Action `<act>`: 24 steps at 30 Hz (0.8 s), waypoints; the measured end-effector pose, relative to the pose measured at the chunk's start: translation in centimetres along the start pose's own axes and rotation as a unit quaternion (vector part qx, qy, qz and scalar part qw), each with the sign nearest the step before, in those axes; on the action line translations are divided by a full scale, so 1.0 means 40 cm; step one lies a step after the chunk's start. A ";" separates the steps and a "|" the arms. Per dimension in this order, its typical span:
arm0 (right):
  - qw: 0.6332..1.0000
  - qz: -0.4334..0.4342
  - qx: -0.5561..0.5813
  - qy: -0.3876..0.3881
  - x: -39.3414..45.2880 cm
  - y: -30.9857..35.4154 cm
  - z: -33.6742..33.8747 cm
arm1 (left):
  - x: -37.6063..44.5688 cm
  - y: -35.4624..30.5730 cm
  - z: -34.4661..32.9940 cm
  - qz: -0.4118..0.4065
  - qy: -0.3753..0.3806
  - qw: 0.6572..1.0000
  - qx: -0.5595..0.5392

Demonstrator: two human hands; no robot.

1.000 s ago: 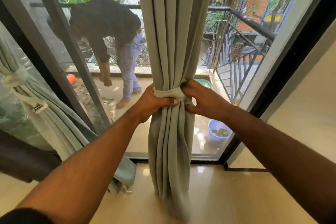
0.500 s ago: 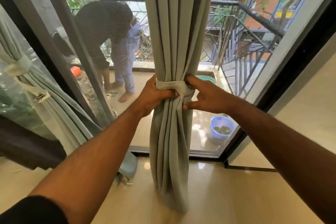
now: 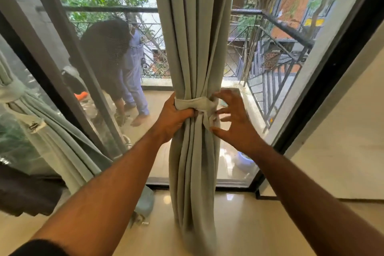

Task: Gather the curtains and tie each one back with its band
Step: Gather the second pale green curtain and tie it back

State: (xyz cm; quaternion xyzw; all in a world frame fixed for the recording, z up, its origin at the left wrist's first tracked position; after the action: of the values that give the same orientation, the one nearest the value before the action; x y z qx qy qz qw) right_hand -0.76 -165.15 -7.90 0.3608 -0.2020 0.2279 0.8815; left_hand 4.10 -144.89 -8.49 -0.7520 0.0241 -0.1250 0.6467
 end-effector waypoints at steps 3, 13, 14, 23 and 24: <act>0.962 -0.177 0.176 -0.107 -0.035 -0.009 -0.023 | 0.006 0.005 -0.005 0.020 -0.003 1.000 -0.023; 0.786 -0.372 0.468 -0.157 0.000 0.044 -0.097 | 0.025 0.041 -0.043 -0.027 0.020 0.999 -0.030; 0.758 -0.378 0.506 -0.162 0.006 0.044 -0.099 | 0.028 0.043 -0.043 -0.023 0.029 0.999 -0.033; 0.841 -0.308 0.428 -0.119 -0.025 -0.052 -0.105 | 0.021 0.049 -0.023 -0.021 0.033 0.999 -0.037; 0.852 -0.305 0.412 -0.108 -0.034 -0.071 -0.103 | 0.022 0.052 -0.018 -0.024 0.022 0.999 -0.039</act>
State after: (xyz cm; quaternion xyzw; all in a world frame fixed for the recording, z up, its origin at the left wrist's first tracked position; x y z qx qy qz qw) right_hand 0.47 -164.29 -12.86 0.7568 -0.0636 -0.0311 0.6498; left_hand 5.03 -146.10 -10.29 -0.7743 0.0250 -0.1561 0.6127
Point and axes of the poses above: each hand's wrist, its own x-axis towards the middle knuckle, its own z-axis out of the back of the hand, y = z × x, the point moved 1 cm from there along x, towards the middle knuckle, and after that the axes turned 11 degrees about -x, right-handed, at the moved point
